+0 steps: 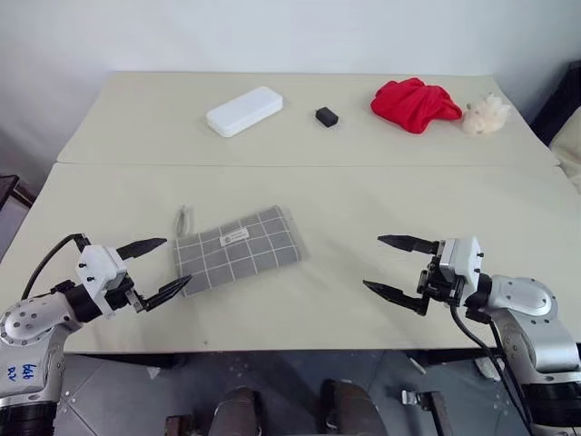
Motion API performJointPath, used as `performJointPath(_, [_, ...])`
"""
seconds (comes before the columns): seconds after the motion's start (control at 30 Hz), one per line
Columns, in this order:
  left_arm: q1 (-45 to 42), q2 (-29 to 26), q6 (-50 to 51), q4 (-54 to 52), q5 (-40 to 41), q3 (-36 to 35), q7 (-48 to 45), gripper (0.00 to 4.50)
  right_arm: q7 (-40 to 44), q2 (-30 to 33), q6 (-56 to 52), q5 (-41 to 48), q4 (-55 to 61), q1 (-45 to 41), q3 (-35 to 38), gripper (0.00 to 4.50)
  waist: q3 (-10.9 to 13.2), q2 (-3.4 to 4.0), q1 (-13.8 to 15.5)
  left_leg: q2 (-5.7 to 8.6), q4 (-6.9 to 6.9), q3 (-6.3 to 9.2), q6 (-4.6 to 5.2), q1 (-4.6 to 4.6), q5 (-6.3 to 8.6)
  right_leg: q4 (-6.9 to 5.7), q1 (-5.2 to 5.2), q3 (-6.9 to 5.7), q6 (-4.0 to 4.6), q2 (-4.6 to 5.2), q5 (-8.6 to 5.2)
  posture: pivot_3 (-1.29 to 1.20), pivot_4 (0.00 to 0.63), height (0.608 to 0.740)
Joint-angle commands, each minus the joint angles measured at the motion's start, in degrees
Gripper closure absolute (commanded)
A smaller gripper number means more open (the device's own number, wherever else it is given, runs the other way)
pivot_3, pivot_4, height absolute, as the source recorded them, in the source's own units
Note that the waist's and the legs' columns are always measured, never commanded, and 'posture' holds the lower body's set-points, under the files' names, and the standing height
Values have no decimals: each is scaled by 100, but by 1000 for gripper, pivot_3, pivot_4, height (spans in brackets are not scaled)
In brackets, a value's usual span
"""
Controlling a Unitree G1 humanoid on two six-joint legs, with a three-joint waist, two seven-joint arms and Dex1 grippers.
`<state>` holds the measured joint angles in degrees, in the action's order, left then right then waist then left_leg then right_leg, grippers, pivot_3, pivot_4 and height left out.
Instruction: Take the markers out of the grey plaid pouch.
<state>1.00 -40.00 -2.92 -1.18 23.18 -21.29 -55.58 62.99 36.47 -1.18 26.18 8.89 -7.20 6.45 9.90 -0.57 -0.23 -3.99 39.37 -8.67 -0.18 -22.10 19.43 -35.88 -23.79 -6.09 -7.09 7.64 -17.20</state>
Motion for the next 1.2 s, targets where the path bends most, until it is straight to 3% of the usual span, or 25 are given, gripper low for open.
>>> performJointPath(0.03, [78,-173,439,-210,140,-6,25,25,1,-9,134,19,47,-80,25,0,0,0,0,0,0,0,0,0,0,0,0,0,0,0,0,0,150,740])
performJointPath(0.17, [191,-329,1978,-543,1500,-328,-313,25,2,-28,36,49,160,-140,-35,0,0,0,0,-2,0,1,0,0,0,-1,0,0,0,0,0,0,150,740])
performJointPath(0.43, [48,-1437,4710,414,2670,-878,-505,25,-217,-183,-796,234,764,-988,-571,0,1,1,-23,-11,0,3,-4,2,-2,-3,-1,1,2,-8,-1,0,150,740])
performJointPath(0.63, [-564,-2054,5793,1426,2384,-439,-415,0,-312,-362,-1044,-76,850,-1650,-1193,1963,1,2,-1,-8,-6,1,-7,1,-1,-5,-7,1,6,-9,-3,0,150,740])
performJointPath(0.87, [-1447,-1828,6621,1894,2329,39,-209,0,-657,-652,-1095,-1021,230,-2353,-1913,4396,0,-4,-19,-4,-6,-6,-11,-8,-3,-10,-17,0,6,-9,-3,0,150,740])
performJointPath(1.2, [-2849,-1105,7625,2475,1972,596,784,0,-1272,-1214,-1303,-1987,-796,-2951,-2449,4491,-3,-6,-67,0,-2,-9,-16,-8,-11,-24,-21,2,5,-8,-3,0,150,740])
